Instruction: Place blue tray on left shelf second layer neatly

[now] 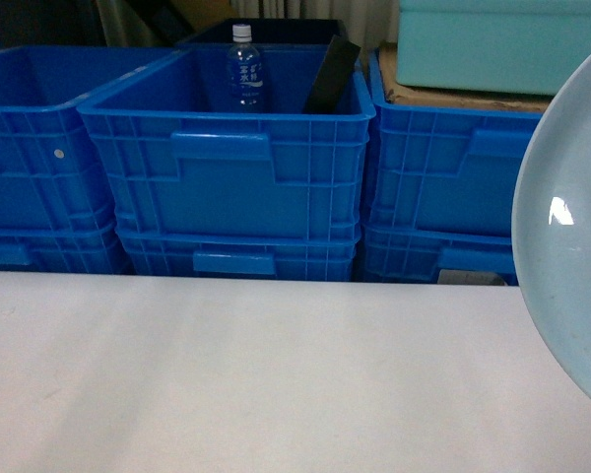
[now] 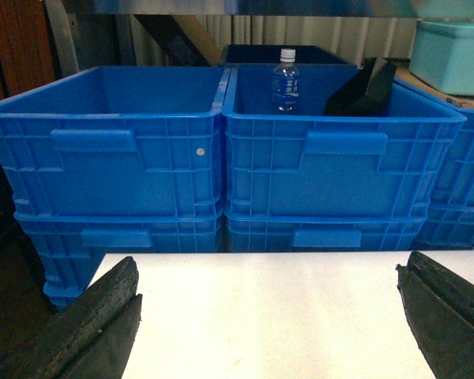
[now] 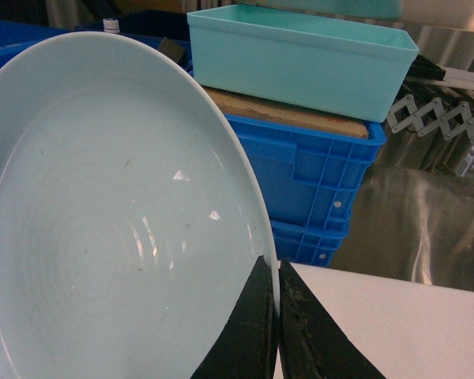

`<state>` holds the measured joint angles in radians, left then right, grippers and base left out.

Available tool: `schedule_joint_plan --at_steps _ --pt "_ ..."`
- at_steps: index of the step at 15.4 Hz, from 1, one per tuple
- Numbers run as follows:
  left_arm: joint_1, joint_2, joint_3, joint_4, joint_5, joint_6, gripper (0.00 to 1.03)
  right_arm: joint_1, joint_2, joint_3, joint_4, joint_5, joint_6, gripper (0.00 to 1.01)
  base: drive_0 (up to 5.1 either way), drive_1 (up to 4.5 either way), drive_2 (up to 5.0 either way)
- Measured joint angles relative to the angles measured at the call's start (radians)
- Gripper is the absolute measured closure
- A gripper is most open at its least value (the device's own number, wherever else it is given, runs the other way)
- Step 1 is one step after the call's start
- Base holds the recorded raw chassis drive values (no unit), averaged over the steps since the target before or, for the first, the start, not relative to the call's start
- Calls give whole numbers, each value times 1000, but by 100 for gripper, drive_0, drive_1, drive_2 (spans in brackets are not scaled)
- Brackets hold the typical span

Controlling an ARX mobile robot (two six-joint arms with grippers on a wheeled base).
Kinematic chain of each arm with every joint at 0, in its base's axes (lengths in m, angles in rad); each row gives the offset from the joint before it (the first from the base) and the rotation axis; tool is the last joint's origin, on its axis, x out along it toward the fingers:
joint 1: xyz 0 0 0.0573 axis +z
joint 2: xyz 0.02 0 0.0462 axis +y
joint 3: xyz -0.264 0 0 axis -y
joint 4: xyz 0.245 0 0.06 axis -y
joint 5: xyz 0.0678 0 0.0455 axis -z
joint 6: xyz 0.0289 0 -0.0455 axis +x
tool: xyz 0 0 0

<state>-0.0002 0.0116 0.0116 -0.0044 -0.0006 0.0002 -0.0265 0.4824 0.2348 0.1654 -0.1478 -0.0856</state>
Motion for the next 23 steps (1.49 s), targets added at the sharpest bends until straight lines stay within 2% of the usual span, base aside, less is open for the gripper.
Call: schedule_joint_plan --at_steps 2,15,23 --pt "0 0 0 0 0 0 5 0 0 0 0 0 0 99 0 0 0" --pt "0 0 0 -1 0 0 5 0 0 -2 -1 -2 0 99 475 -108 -368" --pt "1 0 0 0 -2 0 5 0 4 -2 0 -2 0 99 295 -289 -502"
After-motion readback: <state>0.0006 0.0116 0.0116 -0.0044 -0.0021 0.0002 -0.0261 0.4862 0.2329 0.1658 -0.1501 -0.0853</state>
